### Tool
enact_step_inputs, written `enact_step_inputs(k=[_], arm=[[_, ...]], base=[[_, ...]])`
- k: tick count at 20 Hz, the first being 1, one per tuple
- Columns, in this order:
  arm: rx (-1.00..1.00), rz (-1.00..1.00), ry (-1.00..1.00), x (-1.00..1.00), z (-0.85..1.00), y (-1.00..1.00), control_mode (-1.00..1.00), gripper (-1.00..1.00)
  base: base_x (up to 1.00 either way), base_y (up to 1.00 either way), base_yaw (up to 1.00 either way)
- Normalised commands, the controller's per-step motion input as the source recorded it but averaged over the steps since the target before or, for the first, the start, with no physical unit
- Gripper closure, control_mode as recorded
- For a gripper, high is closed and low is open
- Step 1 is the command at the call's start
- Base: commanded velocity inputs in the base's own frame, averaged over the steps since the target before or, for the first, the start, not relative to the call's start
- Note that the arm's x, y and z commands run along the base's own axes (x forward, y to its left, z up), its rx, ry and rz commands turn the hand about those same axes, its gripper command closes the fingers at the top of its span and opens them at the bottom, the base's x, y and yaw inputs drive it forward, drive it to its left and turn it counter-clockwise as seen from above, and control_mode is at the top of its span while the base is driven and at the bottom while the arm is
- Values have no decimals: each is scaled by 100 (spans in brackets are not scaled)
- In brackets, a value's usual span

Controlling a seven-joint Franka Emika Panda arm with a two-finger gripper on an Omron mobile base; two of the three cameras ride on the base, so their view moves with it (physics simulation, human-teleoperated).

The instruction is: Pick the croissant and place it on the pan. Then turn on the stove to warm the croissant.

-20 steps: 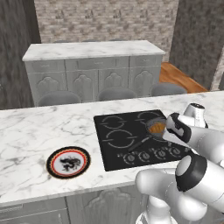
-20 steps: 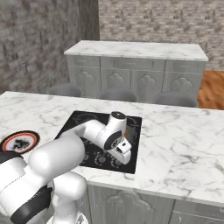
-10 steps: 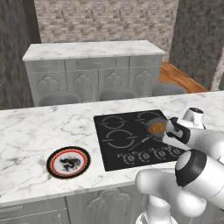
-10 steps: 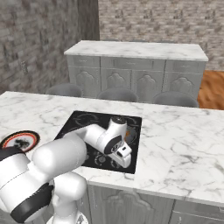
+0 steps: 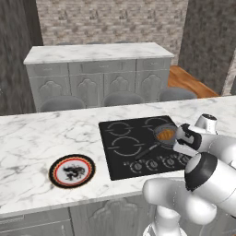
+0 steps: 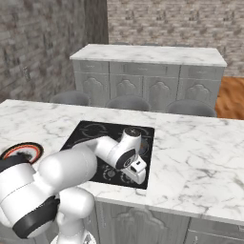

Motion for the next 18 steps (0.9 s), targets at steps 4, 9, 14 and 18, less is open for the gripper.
enact_step_inputs(k=[4, 9, 14, 18], arm=[[-1, 1, 0, 10, 0, 0, -100, -100], [-2, 2, 0, 11, -6, 0, -100, -100], [-3, 2, 0, 10, -11, 0, -100, -100], [-4, 2, 0, 6, -11, 0, -100, -100]], base=[[0, 0, 0], [0, 0, 0], [0, 0, 0], [0, 0, 0]])
